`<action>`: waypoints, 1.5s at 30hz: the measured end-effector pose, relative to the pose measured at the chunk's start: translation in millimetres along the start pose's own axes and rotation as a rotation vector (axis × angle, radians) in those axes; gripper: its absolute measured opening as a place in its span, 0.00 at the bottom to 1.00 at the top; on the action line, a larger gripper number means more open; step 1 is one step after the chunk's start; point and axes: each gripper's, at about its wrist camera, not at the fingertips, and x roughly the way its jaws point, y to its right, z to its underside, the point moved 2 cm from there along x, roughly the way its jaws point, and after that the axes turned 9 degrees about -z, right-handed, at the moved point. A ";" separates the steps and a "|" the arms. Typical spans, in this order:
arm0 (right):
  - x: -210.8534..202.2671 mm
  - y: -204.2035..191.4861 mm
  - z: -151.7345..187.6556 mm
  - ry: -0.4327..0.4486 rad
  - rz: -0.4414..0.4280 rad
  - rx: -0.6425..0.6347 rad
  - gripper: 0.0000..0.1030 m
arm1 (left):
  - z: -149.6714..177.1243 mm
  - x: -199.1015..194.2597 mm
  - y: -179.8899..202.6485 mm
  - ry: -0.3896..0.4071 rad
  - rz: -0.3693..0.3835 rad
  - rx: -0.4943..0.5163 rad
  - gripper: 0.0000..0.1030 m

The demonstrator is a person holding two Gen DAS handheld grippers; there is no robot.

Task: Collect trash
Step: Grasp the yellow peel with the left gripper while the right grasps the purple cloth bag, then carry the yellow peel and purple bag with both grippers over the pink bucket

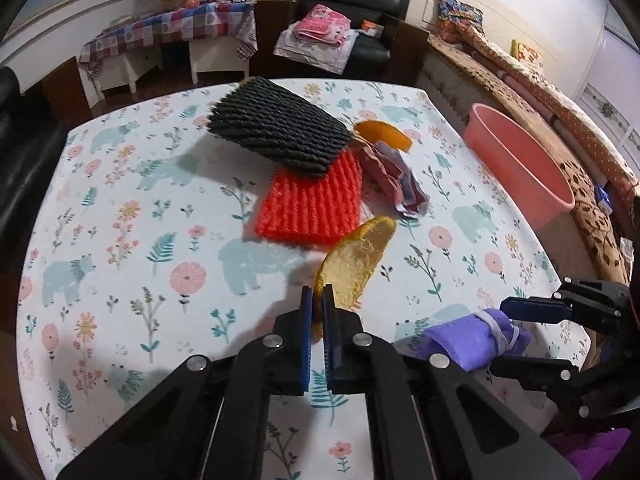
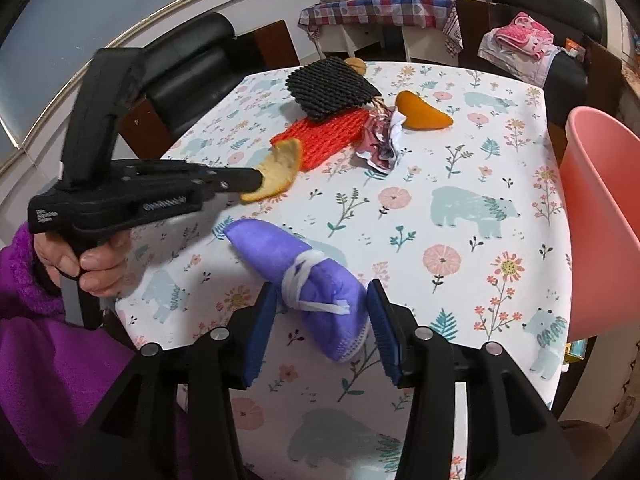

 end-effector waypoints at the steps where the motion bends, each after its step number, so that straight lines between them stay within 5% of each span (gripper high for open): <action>1: -0.2 1.1 0.1 0.002 0.001 0.005 0.46 | -0.6 -1.5 -2.2 0.004 -0.004 -0.006 0.04; 17: -4.7 2.2 1.9 0.004 -0.003 0.020 0.35 | -8.1 -19.6 -17.7 0.046 -0.001 -0.053 0.04; 45: -115.5 77.0 -17.4 0.418 0.207 0.281 0.34 | -74.2 -35.9 63.7 0.148 0.112 0.042 0.04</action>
